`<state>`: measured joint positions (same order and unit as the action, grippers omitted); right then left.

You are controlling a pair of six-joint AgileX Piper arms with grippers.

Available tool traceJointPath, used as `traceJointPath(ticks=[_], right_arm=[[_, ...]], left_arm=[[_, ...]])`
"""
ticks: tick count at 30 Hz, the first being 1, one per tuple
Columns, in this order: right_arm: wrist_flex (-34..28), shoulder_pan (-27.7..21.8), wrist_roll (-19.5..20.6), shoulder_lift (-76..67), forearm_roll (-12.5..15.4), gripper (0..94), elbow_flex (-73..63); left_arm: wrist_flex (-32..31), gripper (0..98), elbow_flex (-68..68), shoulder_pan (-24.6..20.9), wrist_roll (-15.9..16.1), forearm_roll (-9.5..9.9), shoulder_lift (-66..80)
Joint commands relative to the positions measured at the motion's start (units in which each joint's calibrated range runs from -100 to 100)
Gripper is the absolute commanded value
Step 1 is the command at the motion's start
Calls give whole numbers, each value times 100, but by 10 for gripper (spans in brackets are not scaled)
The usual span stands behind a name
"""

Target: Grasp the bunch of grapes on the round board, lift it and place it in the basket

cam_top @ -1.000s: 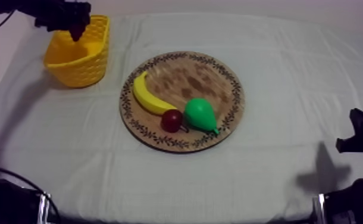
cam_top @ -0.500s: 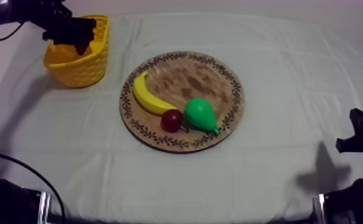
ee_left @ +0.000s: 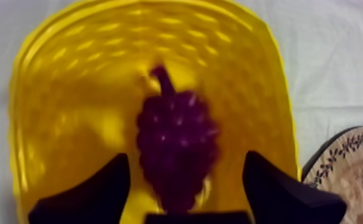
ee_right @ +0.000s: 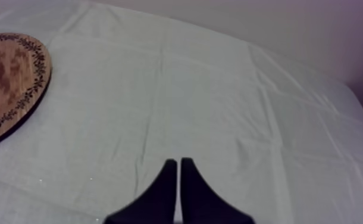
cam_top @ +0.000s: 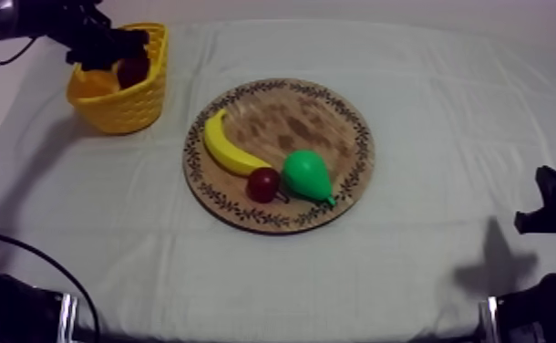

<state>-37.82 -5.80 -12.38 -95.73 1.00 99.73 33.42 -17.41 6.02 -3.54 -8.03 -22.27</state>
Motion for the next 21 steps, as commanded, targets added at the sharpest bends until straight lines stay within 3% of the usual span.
traceJointPath(ticks=[1, 21], right_arm=[[0, -2, 0, -2, 0, 2, 4], [0, -2, 0, -2, 0, 2, 4]], left_arm=[[-66, 754, -104, -7, 0, -4, 57], [-773, 557, -2011, -320, 153, 14, 2060]])
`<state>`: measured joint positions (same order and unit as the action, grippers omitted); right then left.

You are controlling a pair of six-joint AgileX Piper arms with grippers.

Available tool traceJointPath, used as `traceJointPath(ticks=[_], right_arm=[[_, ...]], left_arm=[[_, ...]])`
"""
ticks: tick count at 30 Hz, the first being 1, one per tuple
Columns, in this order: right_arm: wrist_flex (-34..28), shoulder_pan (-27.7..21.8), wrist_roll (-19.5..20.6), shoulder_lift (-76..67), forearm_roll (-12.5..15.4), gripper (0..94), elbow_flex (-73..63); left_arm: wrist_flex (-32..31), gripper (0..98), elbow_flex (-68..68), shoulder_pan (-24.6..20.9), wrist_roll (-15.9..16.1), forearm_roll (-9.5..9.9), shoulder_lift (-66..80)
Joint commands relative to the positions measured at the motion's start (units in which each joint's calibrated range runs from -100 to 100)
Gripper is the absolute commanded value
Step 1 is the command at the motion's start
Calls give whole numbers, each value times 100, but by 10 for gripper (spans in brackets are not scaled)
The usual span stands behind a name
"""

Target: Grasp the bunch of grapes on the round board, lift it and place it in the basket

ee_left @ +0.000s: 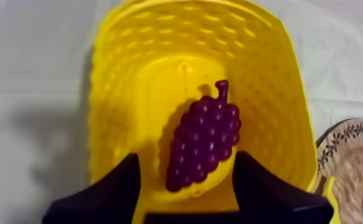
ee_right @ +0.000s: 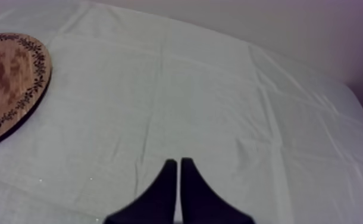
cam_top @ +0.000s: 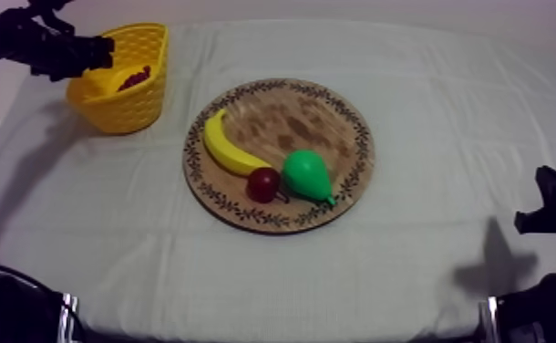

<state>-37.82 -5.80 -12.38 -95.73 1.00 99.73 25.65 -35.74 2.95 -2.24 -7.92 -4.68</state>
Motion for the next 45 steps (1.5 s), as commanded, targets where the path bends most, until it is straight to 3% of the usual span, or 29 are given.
traceJointPath(ticks=[1, 9, 15, 24, 34, 45], right_arm=[[0, -2, 0, -2, 0, 2, 4], [0, -2, 0, -2, 0, 2, 4], [0, -2, -1, -2, 0, 2, 4], [0, -2, 0, -2, 0, 2, 4], [0, -2, -1, -2, 0, 2, 4], [0, -2, -5, -2, 0, 2, 4]], left_arm=[[2, 540, -295, -36, 46, 4, 448], [-175, 396, -1291, -102, 117, 64, 1598], [-236, 361, -2055, -36, 45, 169, 2496], [-269, 302, -3199, 92, -393, 609, 4030], [-371, 189, -4724, 39, -507, 684, 6100], [128, 138, -5600, 49, -643, 861, 7896]])
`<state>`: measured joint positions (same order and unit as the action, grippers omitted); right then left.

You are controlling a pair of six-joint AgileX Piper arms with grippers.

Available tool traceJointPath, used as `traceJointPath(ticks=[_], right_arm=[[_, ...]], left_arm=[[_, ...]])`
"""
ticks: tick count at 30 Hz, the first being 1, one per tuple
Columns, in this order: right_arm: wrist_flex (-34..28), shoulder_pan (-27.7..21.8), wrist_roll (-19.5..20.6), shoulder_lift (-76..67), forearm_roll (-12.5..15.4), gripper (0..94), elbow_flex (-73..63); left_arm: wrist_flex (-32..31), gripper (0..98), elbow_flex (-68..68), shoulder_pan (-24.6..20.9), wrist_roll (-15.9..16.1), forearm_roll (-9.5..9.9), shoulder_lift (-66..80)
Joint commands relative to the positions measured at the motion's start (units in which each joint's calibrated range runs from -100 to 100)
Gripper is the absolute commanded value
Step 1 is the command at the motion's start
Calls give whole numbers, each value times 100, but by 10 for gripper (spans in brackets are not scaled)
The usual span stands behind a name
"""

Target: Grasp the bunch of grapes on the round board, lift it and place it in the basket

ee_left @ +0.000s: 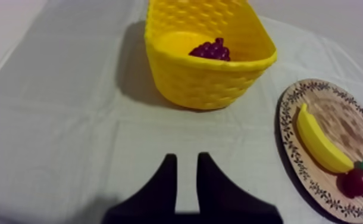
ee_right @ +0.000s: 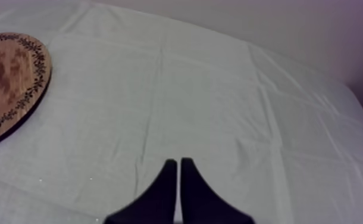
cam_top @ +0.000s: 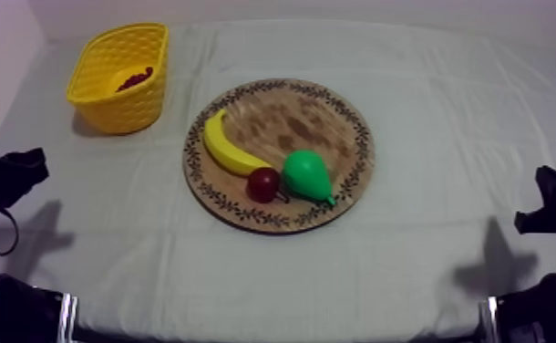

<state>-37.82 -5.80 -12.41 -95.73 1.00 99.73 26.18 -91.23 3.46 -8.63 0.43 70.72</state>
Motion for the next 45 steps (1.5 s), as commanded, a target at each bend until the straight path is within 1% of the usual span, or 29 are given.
traceJointPath(ticks=[1, 4, 8, 15, 20, 23, 29, 34, 45], right_arm=[[0, -2, -2, -2, 0, 2, 4], [0, -2, -2, -2, 0, 2, 4], [0, -2, -2, -2, 0, 2, 4], [0, -2, -2, -2, 0, 2, 4], [0, -2, -2, -2, 0, 2, 4], [0, -2, -2, -2, 0, 2, 4], [0, -2, 0, -2, 0, 2, 4], [0, -2, 0, -2, 0, 2, 4], [0, -2, 3, -2, 0, 2, 4]], left_arm=[[157, 137, -98, -6, -14, 66, 503], [387, 132, -258, -13, -54, 165, 920], [677, 122, -468, -12, -68, 224, 1431], [1158, 89, -616, -3, -46, 263, 2138], [1426, 38, -591, -25, 21, 248, 2557], [1529, 15, -570, -25, 81, 230, 2702], [1733, 2, -520, -22, 247, 206, 2899], [1773, 0, -502, 19, 380, 192, 2923], [1795, 0, -488, 96, 532, 185, 2928]])
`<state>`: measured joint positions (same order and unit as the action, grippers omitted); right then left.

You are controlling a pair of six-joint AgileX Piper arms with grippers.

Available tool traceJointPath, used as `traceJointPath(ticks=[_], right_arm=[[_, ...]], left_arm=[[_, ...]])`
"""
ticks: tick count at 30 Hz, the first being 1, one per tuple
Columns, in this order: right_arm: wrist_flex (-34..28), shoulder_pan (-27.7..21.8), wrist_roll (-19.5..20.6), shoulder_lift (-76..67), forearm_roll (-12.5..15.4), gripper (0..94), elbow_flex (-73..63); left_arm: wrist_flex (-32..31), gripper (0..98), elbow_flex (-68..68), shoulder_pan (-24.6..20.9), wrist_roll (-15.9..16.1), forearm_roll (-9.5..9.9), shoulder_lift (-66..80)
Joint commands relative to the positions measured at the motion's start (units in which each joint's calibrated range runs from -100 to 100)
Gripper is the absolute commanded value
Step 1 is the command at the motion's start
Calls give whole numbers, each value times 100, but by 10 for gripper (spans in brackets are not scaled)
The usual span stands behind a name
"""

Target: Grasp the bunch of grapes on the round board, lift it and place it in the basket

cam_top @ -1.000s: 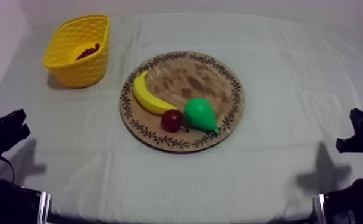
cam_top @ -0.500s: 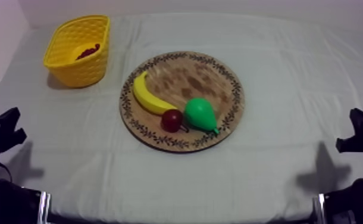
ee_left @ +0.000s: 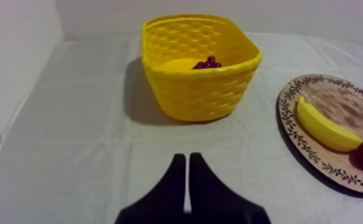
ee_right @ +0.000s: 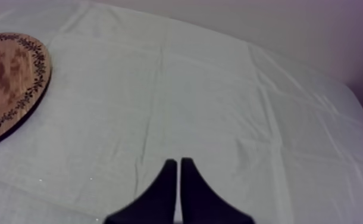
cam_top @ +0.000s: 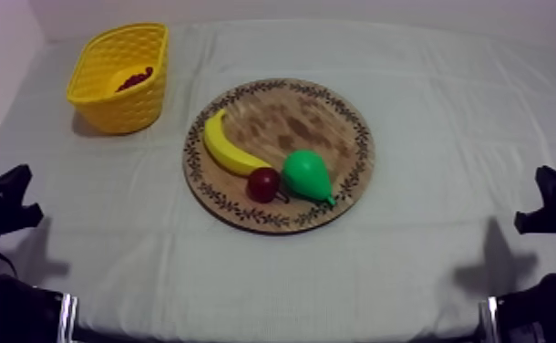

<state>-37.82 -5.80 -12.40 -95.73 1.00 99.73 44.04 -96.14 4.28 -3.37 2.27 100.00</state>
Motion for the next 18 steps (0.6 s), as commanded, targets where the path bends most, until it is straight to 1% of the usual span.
traceJointPath(ticks=[1, 8, 14, 18], right_arm=[[0, -2, 1, -2, 0, 2, 4], [0, -2, 2, -2, 0, 2, 4], [0, -2, 2, -2, 0, 2, 4], [0, -2, 2, -2, 0, 2, 4]], left_arm=[[9, 0, 4, 32, 12, 1, 0], [30, 0, 11, 114, 64, -3, 0], [14, 0, 0, 130, -130, -6, 0], [12, 0, -5, 137, -135, -8, 0]])
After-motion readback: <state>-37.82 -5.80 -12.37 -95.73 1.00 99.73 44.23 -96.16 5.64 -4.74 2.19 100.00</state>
